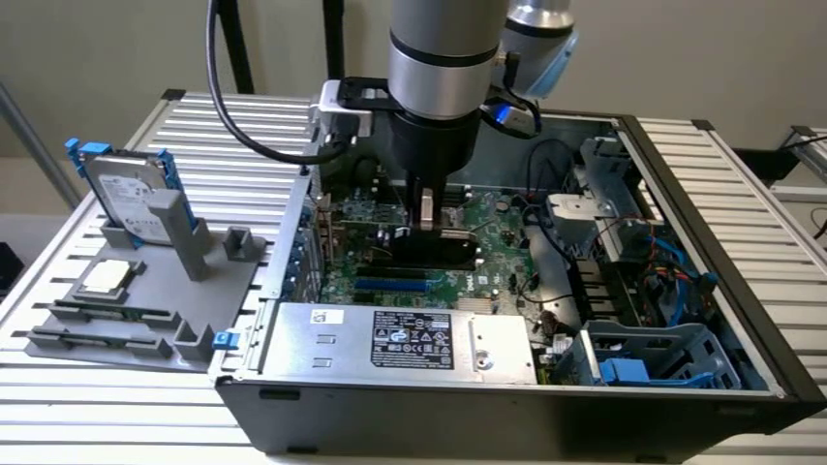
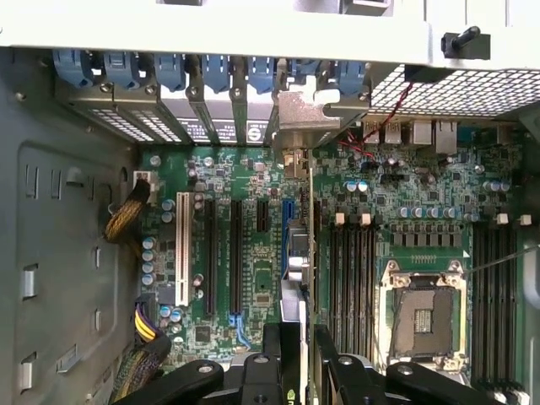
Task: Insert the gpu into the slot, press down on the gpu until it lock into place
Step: 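Insert the gpu into the slot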
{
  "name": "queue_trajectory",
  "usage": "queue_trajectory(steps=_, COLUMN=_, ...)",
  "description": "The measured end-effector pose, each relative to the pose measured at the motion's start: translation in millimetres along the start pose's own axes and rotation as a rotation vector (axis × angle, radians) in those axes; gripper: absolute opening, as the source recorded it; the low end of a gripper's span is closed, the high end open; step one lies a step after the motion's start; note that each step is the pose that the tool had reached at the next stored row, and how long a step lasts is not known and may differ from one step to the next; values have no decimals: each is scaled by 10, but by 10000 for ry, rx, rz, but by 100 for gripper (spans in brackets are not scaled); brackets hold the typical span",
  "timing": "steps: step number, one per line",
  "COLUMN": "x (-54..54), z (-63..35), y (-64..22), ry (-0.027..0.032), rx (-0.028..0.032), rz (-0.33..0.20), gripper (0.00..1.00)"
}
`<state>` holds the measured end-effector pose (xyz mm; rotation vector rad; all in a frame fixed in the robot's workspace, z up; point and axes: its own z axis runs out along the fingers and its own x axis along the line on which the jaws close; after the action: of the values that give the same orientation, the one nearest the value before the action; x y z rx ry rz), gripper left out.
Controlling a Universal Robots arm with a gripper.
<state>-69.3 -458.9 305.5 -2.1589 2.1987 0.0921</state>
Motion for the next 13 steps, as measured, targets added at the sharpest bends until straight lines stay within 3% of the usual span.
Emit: queue_trajectory(steps=13, x=6, z=66, y=46, ry=-2, rx=17, rz=190, gripper=26)
